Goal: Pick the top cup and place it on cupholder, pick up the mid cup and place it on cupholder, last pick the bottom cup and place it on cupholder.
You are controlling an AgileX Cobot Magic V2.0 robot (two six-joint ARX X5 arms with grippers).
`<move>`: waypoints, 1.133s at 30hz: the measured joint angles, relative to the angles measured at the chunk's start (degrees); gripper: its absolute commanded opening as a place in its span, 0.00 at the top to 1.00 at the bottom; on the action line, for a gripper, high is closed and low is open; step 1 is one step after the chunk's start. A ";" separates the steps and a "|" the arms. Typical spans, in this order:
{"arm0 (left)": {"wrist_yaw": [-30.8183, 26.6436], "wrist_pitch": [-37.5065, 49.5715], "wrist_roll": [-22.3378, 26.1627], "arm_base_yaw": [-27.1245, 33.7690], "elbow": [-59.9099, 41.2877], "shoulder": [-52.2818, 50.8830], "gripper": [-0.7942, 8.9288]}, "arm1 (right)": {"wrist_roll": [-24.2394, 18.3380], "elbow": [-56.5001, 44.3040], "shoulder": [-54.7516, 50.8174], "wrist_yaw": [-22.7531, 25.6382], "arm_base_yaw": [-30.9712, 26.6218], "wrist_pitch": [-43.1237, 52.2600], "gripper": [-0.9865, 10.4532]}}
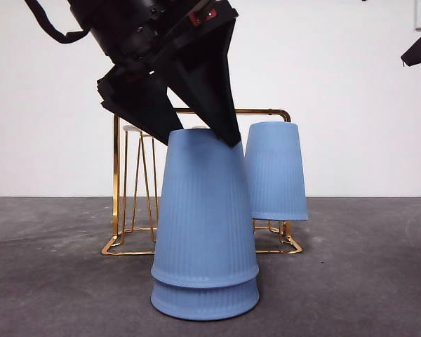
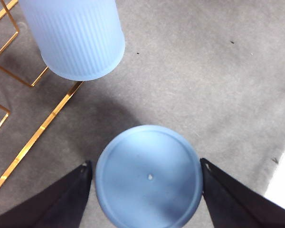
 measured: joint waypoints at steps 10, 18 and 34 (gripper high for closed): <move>-0.02 -1.75 -0.04 0.00 0.96 -0.72 0.57 | 0.00 0.00 0.00 0.00 0.00 0.00 0.50; -0.04 -2.60 -0.20 0.00 1.05 -4.79 0.57 | 0.00 -0.02 0.00 0.00 0.00 0.00 0.50; -0.07 -3.23 -0.20 0.00 1.05 0.37 0.51 | -0.04 -0.02 0.00 0.00 0.00 0.00 0.50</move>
